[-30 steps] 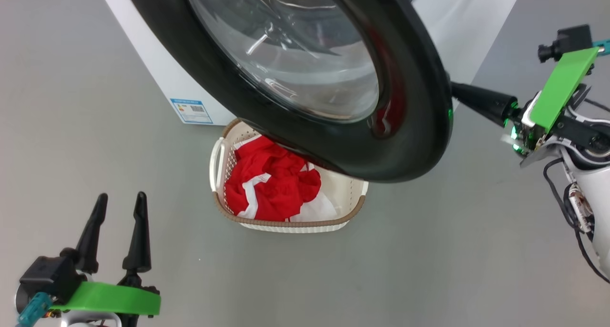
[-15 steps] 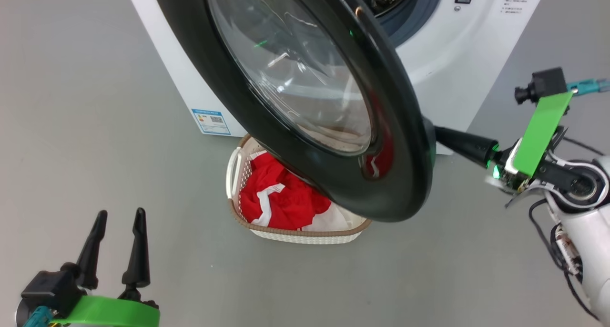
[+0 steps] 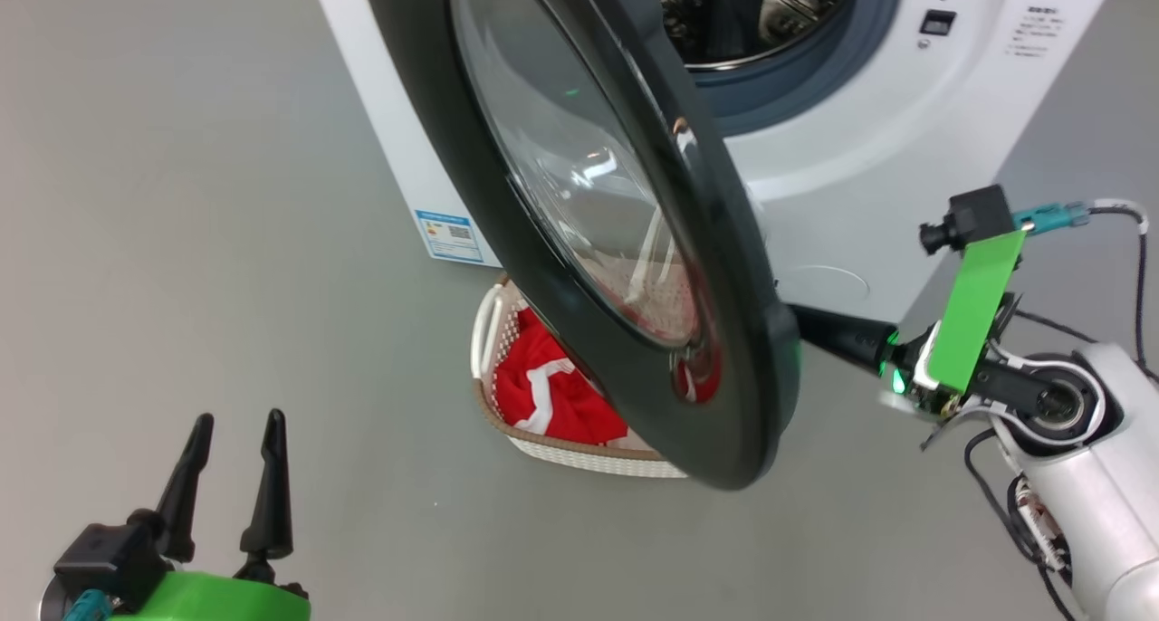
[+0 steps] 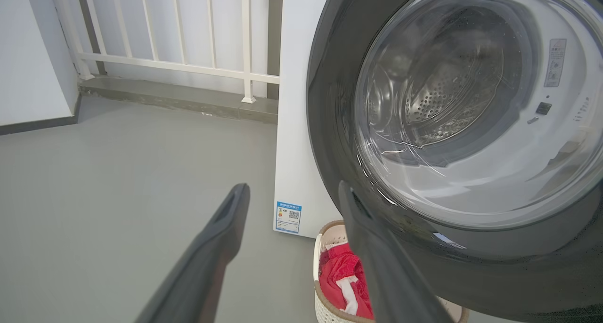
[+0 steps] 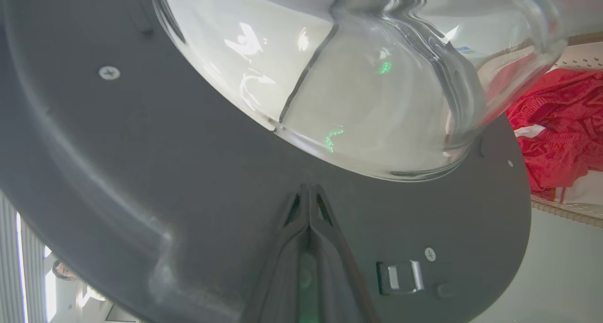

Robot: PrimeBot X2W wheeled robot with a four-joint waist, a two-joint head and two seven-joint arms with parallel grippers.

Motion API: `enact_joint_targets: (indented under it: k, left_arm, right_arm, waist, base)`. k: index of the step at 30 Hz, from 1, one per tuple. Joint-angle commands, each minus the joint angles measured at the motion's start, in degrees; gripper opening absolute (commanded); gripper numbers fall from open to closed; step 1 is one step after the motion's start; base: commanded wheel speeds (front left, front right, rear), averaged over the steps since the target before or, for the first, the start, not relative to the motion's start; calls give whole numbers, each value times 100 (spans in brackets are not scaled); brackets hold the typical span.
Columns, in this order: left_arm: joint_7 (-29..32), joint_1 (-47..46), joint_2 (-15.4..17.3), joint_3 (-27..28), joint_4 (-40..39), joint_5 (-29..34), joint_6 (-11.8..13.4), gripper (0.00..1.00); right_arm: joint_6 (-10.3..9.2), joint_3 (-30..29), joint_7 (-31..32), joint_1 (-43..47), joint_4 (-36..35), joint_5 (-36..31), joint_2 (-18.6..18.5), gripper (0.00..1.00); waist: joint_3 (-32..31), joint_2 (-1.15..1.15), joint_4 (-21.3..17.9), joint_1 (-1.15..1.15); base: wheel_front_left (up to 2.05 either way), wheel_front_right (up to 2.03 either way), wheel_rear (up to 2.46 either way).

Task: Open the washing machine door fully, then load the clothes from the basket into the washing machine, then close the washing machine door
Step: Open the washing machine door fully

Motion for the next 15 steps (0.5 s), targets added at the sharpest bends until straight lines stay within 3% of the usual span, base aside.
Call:
enact_joint_targets:
  k: [1,15]
  left_arm:
    - [-53,-55,115,176,-102,91,-18,100]
    - [-53,35,159,96,57,144,-18,100]
  right_arm:
    - [10,134,65,126,-208,102,103,0]
    - [10,281,97,540,-386,176,512,0]
  waist:
    - [-83,0,118,0]
    - [-367,0,706,0]
  base:
    - [0,0,0]
    - [0,0,0]
